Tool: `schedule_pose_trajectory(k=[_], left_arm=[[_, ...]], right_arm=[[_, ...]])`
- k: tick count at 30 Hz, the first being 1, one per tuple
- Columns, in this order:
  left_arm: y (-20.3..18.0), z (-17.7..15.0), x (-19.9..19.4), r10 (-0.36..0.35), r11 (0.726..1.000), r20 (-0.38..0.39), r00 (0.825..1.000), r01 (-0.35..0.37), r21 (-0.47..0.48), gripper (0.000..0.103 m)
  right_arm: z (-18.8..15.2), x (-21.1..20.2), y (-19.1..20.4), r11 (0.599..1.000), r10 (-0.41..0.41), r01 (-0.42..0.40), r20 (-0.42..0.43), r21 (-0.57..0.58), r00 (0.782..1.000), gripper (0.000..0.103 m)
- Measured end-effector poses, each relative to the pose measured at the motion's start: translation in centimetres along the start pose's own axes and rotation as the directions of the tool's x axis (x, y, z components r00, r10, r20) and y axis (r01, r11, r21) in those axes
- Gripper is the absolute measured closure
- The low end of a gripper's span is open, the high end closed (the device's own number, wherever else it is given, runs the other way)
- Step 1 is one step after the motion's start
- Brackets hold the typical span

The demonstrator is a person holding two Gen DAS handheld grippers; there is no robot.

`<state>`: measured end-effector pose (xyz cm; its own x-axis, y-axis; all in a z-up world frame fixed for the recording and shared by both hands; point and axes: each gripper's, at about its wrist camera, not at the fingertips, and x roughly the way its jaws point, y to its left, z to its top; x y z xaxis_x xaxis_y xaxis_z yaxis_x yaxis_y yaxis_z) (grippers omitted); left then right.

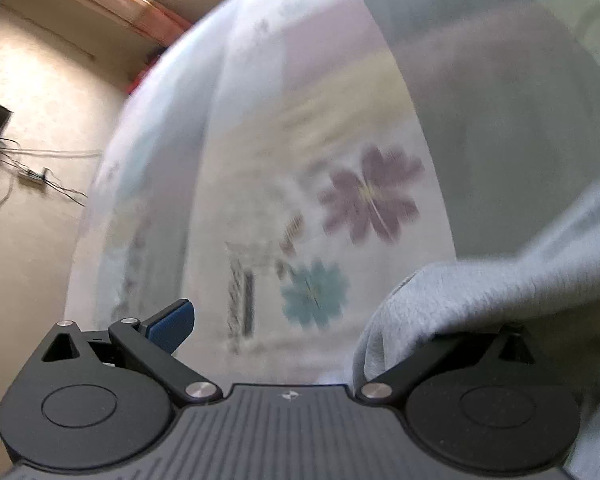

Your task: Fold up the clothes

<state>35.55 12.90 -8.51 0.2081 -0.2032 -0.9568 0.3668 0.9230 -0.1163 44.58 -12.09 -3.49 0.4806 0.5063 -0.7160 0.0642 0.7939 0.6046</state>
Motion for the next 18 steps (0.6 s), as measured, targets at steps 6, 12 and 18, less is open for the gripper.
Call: schedule_pose_trajectory(k=[6,12,18], left_arm=[[0.7,0.9,0.4,-0.004,1.000,0.025,1.000,0.004,-0.001,0.002],[0.8,2.5,1.7,0.015,1.000,0.053,0.998,-0.016,0.013,0.002],[0.4,3.8,3.6,0.047,0.998,0.048,0.998,-0.049,0.044,0.002]], right_arm=[[4.5,-1.1,0.9,0.998,0.032,-0.027,0.085,-0.054,0.996,0.000],[6.8,-1.0,-0.1,0.996,0.020,-0.007,0.150,-0.088,0.988,0.000],[4.1,-0.3,-2.5,0.996,-0.055,0.057,0.029,-0.067,0.998,0.000]])
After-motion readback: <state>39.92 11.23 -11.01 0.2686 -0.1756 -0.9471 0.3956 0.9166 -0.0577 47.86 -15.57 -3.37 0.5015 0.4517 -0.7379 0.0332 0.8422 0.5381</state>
